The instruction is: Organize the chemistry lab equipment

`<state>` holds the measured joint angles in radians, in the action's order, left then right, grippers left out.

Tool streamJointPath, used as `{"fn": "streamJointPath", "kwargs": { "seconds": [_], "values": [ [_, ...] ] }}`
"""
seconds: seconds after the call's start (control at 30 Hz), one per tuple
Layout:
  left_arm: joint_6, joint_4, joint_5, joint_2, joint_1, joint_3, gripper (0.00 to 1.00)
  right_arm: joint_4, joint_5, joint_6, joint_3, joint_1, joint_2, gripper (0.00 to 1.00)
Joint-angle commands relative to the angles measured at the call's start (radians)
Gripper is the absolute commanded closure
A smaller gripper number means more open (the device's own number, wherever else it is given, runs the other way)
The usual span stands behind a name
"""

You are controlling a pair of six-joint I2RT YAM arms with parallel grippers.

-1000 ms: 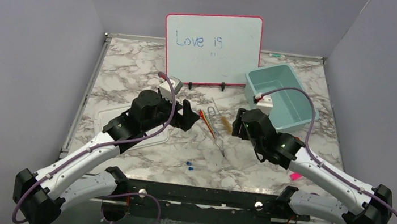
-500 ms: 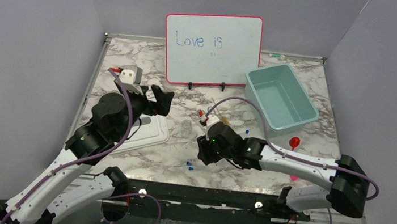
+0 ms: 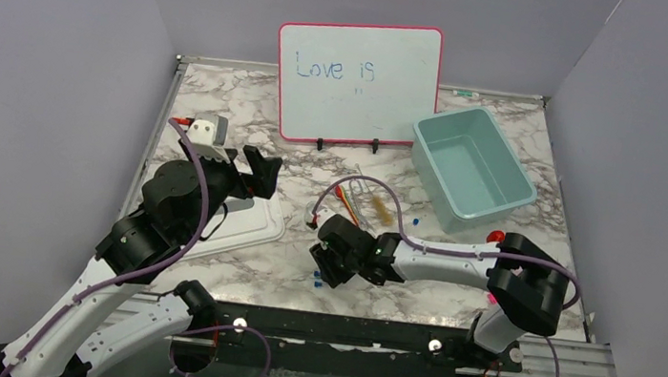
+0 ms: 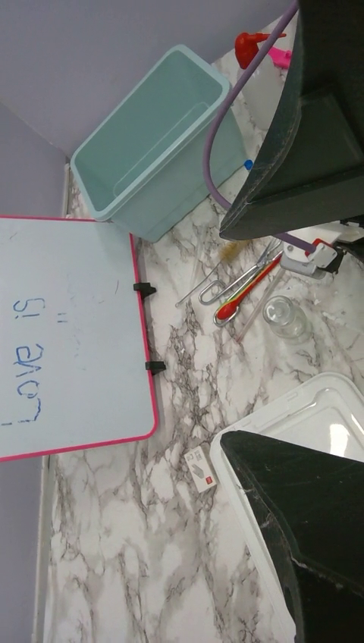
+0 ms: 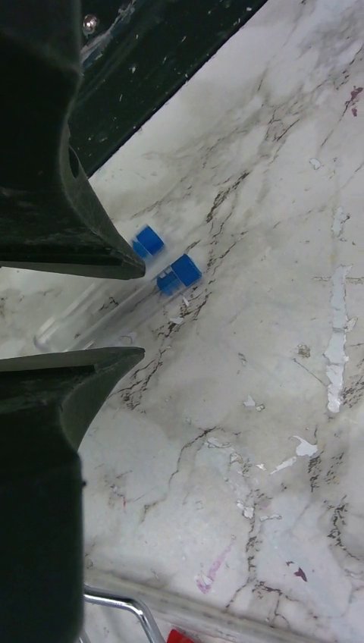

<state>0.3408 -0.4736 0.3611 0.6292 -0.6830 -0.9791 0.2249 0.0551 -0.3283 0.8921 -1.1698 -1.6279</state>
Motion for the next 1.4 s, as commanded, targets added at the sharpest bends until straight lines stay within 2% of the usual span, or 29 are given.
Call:
{"fn": "streamJointPath", "kwargs": {
  "seconds": [0.0, 0.3, 0.53, 0.67, 0.9, 1.07, 1.37],
  "values": [
    [0.006, -0.013, 0.022, 0.0, -0.004, 0.004, 0.01, -0.02, 0.031, 0.054, 0.028, -0.008, -0.049, 0.58],
    [0.009, -0.013, 0.02, 0.021, -0.004, 0.005, 0.01, 0.004, 0.094, 0.113, 0.052, -0.013, -0.111, 0.62],
    [0.035, -0.013, 0.002, 0.038, -0.003, 0.021, 0.01, -0.028, 0.16, 0.086, 0.028, -0.014, -0.096, 0.79],
    [0.06, -0.009, -0.007, 0.049, -0.004, 0.038, 0.01, -0.075, 0.207, 0.037, -0.008, -0.014, -0.041, 0.85],
    [0.129, 0.017, -0.054, 0.065, -0.004, 0.099, 0.01, -0.169, 0.335, -0.087, -0.103, -0.014, 0.159, 0.85],
    [0.182, 0.097, -0.18, 0.08, -0.004, 0.18, 0.02, -0.205, 0.449, -0.187, -0.129, -0.013, 0.316, 0.85],
    [0.262, 0.381, -0.504, 0.106, -0.004, 0.327, 0.01, -0.216, 0.617, -0.372, -0.069, -0.004, 0.508, 0.84]
  ]
}}
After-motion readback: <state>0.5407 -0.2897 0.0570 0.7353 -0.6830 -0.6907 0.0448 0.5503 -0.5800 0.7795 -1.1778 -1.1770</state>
